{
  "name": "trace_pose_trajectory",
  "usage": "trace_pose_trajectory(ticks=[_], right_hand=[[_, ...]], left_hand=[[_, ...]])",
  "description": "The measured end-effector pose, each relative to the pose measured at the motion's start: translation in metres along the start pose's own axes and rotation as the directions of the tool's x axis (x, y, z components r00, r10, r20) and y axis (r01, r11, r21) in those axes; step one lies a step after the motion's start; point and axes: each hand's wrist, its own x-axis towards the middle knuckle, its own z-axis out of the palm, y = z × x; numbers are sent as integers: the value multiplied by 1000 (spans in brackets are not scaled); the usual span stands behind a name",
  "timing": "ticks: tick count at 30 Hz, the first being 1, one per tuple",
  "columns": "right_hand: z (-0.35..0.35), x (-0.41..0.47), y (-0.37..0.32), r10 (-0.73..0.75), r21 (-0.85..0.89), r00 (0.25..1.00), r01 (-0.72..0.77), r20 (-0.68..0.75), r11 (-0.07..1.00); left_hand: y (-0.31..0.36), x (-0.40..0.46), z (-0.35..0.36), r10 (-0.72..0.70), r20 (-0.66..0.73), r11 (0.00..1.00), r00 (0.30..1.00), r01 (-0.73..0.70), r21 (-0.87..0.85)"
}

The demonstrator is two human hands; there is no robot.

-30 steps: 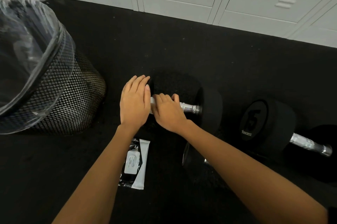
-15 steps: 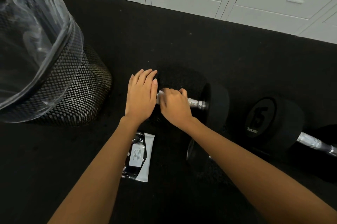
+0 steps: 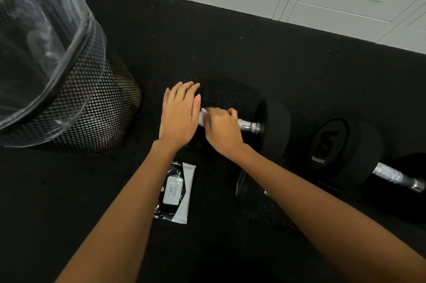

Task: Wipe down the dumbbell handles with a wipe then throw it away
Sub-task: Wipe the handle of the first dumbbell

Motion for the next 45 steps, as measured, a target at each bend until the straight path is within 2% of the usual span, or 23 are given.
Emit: trace_pose_trajectory(ticks=[3, 5, 7, 10, 12, 15, 17, 20, 21, 23, 26, 28, 29, 34, 41, 43, 45], right_hand=[[7, -11, 9, -97, -46, 990, 102, 103, 994], [3, -20, 23, -176, -76, 981, 183, 86, 980], [-3, -23, 34, -182, -32, 983, 183, 20, 983], [-12, -9, 29, -33, 29, 999, 32, 25, 999], [-17, 10, 18, 106, 22, 982, -110, 154, 994], [-22, 40, 7, 297, 3, 870, -325, 393, 946], [-21, 52, 2, 334, -27, 811, -367, 481, 930], [-18, 59, -8, 323, -25, 793, -363, 516, 931], [-17, 56, -11, 314, -10, 804, -358, 506, 934], [-15, 42, -13, 258, 40, 876, -299, 409, 953], [-8, 6, 0, 38, 97, 984, -55, 175, 994], [-5, -11, 16, -110, 49, 989, 106, 96, 993], [-5, -15, 23, -134, 40, 989, 132, 55, 990], [1, -11, 24, -90, 9, 994, 90, -60, 996], [16, 4, 16, -230, -263, 973, 225, 15, 938], [13, -6, 25, -267, -254, 964, 259, 2, 932], [11, -16, 27, -220, -155, 972, 205, -82, 966]], left_hand=[[1, 0, 0, 1, 4, 1000, 1000, -1, 11], [1, 0, 0, 1, 10, 1000, 1000, -1, 12], [0, 0, -1, 8, 17, 1000, 1000, -8, 5], [0, 1, -1, 8, 26, 1000, 1000, -8, -12], [0, 1, -2, 6, 33, 1000, 999, -5, -14], [0, 2, -3, -3, 55, 1000, 998, 4, -14], [0, 2, -3, -8, 65, 1000, 998, 9, -9], [1, 3, -4, -6, 77, 1000, 997, 7, -12], [0, 3, -4, -4, 84, 1000, 996, 5, -14], [-1, 3, -4, 2, 89, 1000, 996, 0, -17], [-2, 2, -3, 4, 82, 1000, 997, -2, -27], [-2, 2, -3, 4, 78, 999, 997, -2, -33], [-2, 2, -3, 4, 80, 999, 997, -1, -33], [-3, 3, -3, 12, 84, 1000, 996, -10, -26], [-2, 2, -3, 20, 64, 1000, 998, -19, -14], [-2, 2, -3, 19, 67, 1000, 998, -17, -18], [-2, 2, -3, 22, 68, 1000, 997, -21, -16]])
